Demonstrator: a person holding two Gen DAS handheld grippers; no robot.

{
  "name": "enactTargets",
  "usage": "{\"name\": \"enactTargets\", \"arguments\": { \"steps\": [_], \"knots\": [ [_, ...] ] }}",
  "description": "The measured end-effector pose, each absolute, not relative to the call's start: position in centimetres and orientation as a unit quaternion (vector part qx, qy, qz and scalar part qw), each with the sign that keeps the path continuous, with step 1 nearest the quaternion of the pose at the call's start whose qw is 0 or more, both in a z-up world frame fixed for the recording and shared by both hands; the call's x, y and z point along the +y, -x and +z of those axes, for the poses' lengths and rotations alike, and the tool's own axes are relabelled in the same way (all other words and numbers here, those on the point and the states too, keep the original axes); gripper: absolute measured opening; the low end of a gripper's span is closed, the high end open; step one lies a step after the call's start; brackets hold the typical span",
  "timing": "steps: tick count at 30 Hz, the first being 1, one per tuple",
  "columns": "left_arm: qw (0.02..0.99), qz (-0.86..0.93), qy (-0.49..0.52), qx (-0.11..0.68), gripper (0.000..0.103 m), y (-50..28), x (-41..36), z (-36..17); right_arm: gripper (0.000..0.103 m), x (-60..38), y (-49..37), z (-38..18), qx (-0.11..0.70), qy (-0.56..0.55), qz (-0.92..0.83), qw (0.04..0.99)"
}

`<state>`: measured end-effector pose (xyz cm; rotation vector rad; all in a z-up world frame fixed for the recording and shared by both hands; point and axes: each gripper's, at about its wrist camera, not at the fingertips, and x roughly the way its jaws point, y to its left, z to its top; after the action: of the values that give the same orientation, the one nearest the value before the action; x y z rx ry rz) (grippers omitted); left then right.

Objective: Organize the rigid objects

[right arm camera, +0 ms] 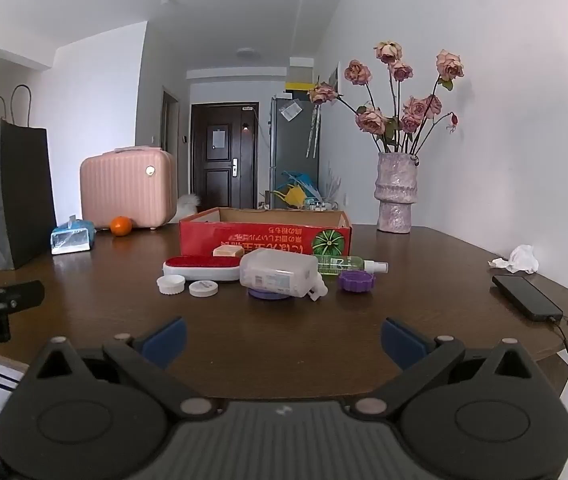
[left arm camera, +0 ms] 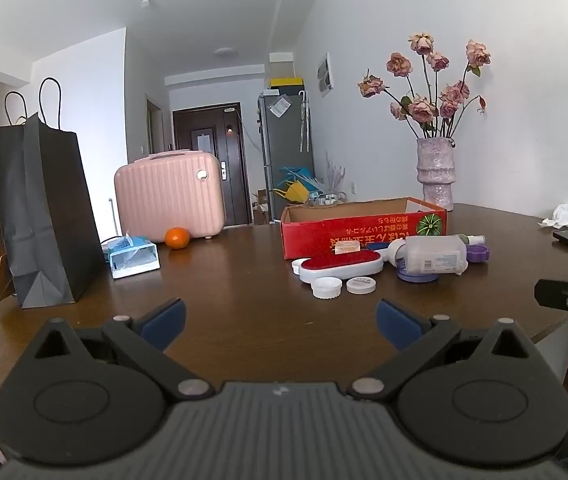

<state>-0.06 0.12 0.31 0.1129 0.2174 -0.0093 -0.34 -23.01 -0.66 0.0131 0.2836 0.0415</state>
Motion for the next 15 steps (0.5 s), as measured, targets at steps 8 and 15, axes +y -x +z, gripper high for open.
{"name": "enactTargets", "arguments": {
  "steps": [8, 15],
  "knots": [
    [0.992, -0.005, -0.057, 0.108, 0.103, 0.05, 0.08, 0.24, 0.103, -23.10, 0.40, -0.66, 0.138, -0.005, 0.022, 0.990],
    [0.993, -0.005, -0.058, 0.107, 0.103, 0.43, 0.22, 0.28, 0.103, -22.93, 0.37, -0.70, 0.139, -0.002, 0.023, 0.990]
  ]
}}
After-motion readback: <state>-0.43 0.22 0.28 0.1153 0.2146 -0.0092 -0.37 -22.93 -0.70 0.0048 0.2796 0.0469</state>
